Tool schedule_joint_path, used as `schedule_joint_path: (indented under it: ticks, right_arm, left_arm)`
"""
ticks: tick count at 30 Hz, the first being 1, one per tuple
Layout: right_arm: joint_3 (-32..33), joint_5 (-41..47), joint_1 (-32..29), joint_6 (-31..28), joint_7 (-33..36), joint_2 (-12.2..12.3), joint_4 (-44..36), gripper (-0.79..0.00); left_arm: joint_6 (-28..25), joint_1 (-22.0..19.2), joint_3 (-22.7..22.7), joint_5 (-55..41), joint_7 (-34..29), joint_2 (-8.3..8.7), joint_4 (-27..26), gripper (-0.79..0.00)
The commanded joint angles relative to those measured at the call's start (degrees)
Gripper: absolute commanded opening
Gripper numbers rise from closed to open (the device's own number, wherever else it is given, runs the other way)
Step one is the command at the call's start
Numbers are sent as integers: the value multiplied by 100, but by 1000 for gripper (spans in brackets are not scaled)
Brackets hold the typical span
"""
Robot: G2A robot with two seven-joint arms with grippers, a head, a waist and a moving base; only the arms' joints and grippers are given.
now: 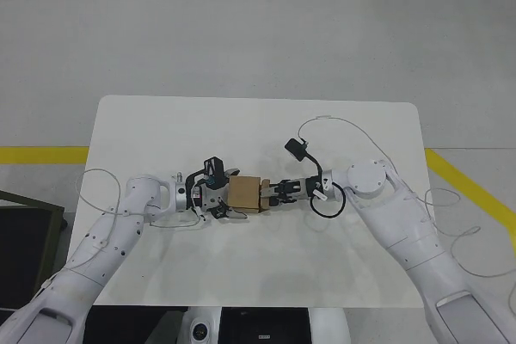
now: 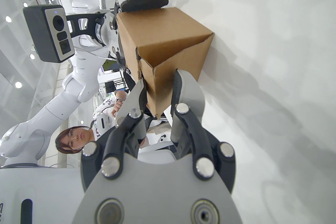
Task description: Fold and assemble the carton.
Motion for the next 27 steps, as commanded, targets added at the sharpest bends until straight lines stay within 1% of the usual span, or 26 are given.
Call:
schedule_joint_path:
  ticks: [1,10,14,16,18,27]
  right_arm:
    - [-16,-1,16,-1,-3,-5,14,-634]
    - [-97,66,94,-76,-34,-44,87,-631]
    - [-77,182,81,-196,-69,-53,97,-582]
    - [-60,289,55,-287,-74,-58,105,-526]
    - [-66,326,48,-317,-68,-63,124,-499]
    - [-17,378,40,-397,-70,-55,222,-489]
  left_arm:
    - [0,1,-2,0,0,1,-2,0]
    - [0,8,-3,-16,-15,6,-5,0]
    - [0,11,-6,-22,-21,10,-8,0]
    - [0,12,-7,-24,-22,11,-10,0]
    - [0,12,-1,-22,-26,13,-14,0]
    - [0,7,23,-44,-62,22,10,0]
